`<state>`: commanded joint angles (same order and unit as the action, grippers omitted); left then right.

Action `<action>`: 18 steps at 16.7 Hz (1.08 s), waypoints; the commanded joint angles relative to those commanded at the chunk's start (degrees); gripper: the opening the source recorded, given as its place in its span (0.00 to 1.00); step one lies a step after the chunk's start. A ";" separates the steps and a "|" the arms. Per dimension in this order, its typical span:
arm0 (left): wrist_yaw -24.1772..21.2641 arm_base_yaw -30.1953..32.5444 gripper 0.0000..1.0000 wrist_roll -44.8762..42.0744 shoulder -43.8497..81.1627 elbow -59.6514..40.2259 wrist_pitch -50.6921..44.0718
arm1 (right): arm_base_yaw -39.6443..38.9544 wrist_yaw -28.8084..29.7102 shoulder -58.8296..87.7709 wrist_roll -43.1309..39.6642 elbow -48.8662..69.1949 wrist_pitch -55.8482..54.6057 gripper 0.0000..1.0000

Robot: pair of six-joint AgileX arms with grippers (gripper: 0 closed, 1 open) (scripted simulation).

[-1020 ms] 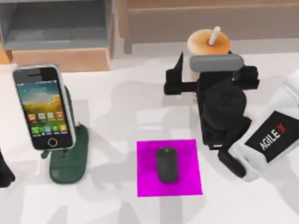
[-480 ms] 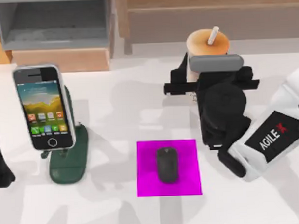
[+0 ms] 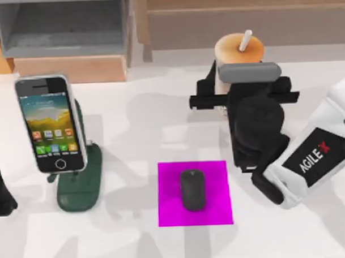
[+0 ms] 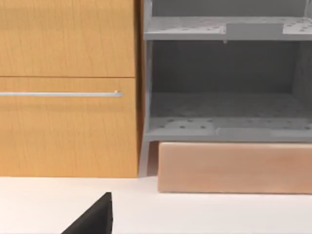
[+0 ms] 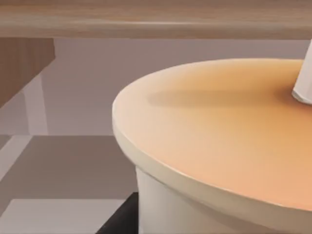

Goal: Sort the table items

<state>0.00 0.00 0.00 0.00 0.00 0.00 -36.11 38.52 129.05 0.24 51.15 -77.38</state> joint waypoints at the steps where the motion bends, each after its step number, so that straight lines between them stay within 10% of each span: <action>1: 0.00 0.00 1.00 0.00 0.00 0.00 0.00 | 0.00 0.00 0.00 0.00 0.00 0.00 0.00; 18: 0.00 0.00 1.00 0.00 0.00 0.00 0.00 | 0.21 -0.67 -3.43 0.23 0.88 1.02 0.00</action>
<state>0.00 0.00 0.00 0.00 0.00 0.00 -35.90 37.86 125.62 0.46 52.03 -76.36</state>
